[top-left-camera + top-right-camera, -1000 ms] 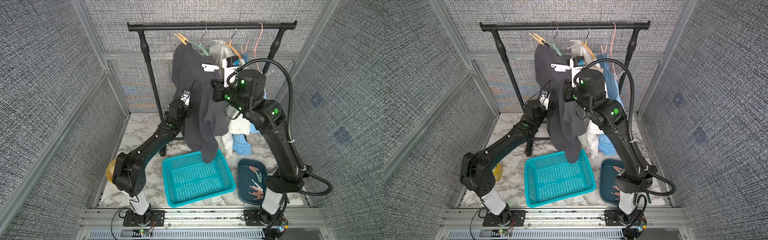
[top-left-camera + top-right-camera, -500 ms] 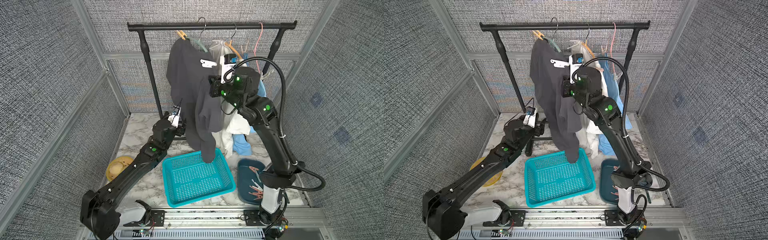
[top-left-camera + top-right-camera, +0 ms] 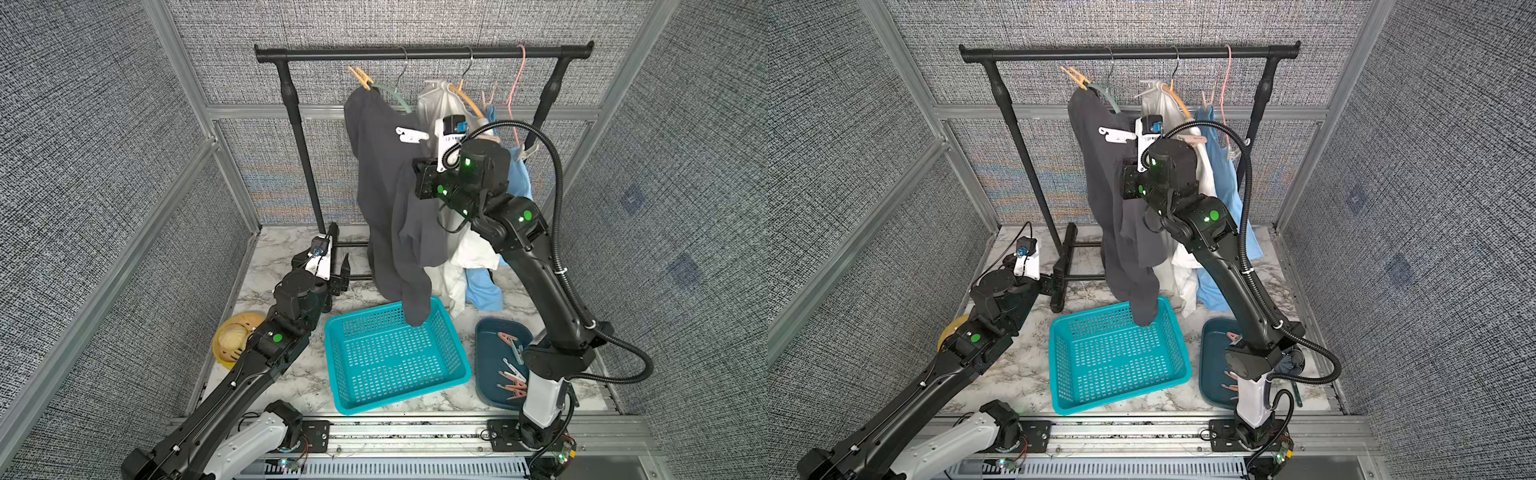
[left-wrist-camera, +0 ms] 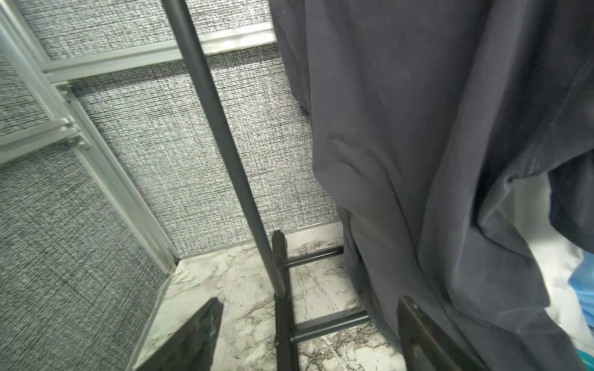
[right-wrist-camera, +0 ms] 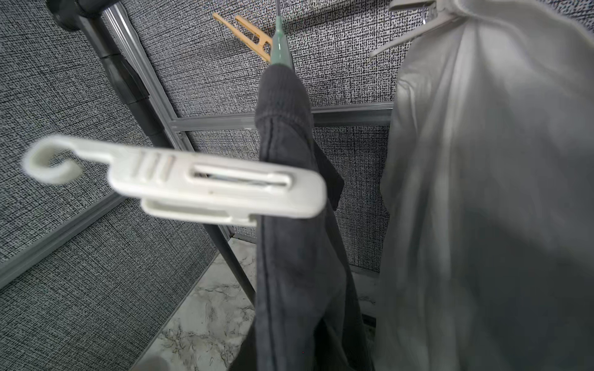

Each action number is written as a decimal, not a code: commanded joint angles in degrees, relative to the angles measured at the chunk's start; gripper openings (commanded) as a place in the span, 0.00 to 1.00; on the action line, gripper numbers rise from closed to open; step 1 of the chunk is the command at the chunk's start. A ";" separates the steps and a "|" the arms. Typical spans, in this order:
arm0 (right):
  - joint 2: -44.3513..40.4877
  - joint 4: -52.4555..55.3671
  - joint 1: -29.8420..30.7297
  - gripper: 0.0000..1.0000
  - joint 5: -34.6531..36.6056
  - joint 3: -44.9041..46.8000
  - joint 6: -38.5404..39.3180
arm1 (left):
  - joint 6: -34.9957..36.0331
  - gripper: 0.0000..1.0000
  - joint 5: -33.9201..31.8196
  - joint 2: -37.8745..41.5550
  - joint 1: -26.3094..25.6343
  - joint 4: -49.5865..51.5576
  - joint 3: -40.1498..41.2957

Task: Use clothespins to secure the t-shirt on both sides of the hanger
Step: Hang the hanger on the clothesline.

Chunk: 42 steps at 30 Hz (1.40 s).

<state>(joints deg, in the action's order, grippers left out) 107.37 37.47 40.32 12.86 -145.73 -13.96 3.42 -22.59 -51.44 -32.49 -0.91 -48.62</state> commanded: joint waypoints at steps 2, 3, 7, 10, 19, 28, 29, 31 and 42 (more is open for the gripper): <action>-2.49 -2.61 0.77 0.64 0.71 0.71 1.21 | -1.35 0.95 -3.12 1.55 -0.01 1.08 1.16; -3.36 -2.27 0.95 0.70 0.73 1.47 1.17 | -1.40 0.95 -2.00 1.65 0.03 1.34 1.50; -9.64 -1.28 2.23 0.83 0.96 8.47 1.98 | -3.69 0.95 3.18 0.27 -0.04 8.44 0.66; -16.23 -0.32 4.34 0.85 1.80 16.27 2.73 | -5.67 0.93 7.82 0.31 0.02 10.49 2.36; -41.64 -0.12 17.58 0.78 11.77 54.69 -3.98 | -14.05 0.89 8.94 3.51 -0.03 16.55 7.80; -46.01 -12.40 19.34 0.78 16.48 85.37 -18.98 | -18.00 0.91 4.79 10.66 -0.03 18.66 12.26; -44.50 -13.31 18.15 0.78 15.52 85.86 -19.21 | -18.16 0.91 4.29 11.14 0.01 19.02 12.45; -40.41 -14.16 14.19 0.78 11.67 85.85 -21.26 | -18.36 0.91 3.70 11.75 0.03 20.23 12.43; -18.95 -25.37 4.29 0.78 8.88 82.05 -23.72 | -19.23 0.91 3.96 13.34 -0.01 20.42 13.66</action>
<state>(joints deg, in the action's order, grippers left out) 85.21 16.38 45.43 22.04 -63.33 -36.56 -14.85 -18.09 -38.20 -32.49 20.23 -34.81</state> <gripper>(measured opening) 0.782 0.917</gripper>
